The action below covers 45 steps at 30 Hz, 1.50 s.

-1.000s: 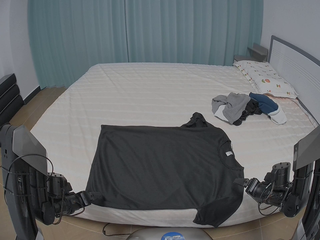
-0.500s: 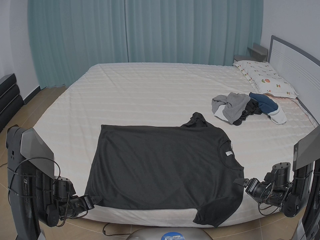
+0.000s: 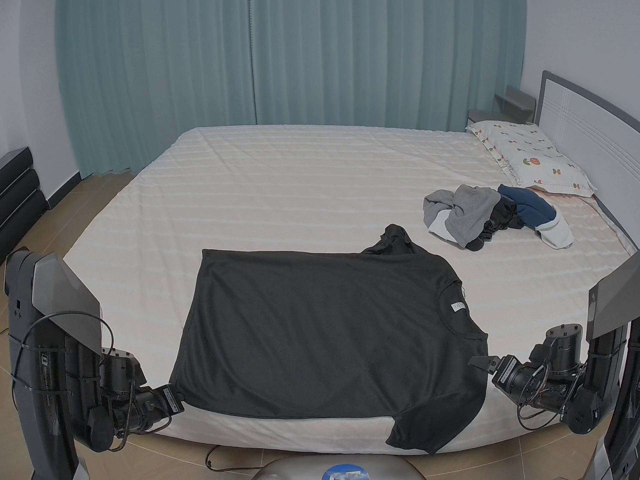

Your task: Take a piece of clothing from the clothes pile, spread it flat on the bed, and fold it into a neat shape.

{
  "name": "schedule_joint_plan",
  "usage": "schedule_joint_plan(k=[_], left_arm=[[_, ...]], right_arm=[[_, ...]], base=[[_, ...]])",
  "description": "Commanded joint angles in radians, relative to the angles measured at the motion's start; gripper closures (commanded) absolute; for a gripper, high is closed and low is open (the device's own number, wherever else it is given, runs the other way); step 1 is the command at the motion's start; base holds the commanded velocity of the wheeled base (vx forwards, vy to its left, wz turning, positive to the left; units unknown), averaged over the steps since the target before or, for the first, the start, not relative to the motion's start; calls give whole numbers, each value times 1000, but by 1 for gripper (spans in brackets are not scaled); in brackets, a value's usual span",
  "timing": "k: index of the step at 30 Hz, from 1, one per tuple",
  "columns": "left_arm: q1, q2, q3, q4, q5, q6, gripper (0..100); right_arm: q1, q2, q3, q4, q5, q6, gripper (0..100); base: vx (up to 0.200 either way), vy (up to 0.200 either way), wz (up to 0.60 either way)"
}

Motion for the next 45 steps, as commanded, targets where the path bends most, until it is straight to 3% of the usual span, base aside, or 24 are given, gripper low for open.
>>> schedule_joint_plan(k=[1,11,16,28,29,45], left_arm=[[-2,-52,18,-17,1,-6,100],[1,-111,18,-17,6,-33,100],[4,-113,18,-17,2,-36,100],[4,-111,18,-17,2,-50,100],[4,-111,18,-17,2,-50,100],[6,-113,11,-17,2,-48,100]], right_arm=[[0,10,18,-12,-1,-4,0],[-47,99,-33,-12,10,-10,0],[-95,169,-100,-10,19,-67,0],[-96,183,-194,-10,49,-71,0],[-95,183,-194,-10,49,-71,100],[-121,211,-367,-9,39,-133,100]], base=[[0,0,0],[0,0,0],[0,0,0],[0,0,0],[0,0,0],[0,0,0]])
